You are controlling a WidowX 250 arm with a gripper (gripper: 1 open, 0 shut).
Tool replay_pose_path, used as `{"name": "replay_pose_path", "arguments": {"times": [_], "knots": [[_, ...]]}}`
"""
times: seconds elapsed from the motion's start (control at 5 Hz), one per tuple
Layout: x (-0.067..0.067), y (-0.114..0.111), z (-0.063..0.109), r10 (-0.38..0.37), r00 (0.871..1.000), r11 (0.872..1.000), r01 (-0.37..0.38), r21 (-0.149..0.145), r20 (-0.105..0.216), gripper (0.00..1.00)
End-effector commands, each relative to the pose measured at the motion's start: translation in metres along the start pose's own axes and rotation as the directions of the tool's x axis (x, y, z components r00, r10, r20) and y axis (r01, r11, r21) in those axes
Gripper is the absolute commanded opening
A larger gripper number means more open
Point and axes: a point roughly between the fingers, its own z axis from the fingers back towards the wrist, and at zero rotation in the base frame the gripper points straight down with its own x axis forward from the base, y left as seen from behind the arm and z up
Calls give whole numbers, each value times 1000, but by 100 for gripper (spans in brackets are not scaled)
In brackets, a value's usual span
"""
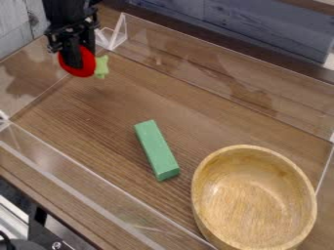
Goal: Move the red object to the left side of the table
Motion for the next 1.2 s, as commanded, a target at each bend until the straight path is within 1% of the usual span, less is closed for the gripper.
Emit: {"name": "replay_pose_path", "arguments": {"times": [0.0, 0.2, 0.6, 0.8, 1.0], "knots": [[-7, -5, 7, 27, 999, 999, -26, -46, 36, 0], [-14, -6, -6, 65, 997, 997, -64, -32, 34, 0], [-19, -13, -12, 73, 997, 997, -73, 0, 22, 0], [-31, -10, -4, 61, 998, 998, -61, 3, 19, 100], [-34, -4, 7, 73, 997, 997, -73, 5, 18, 100]]}}
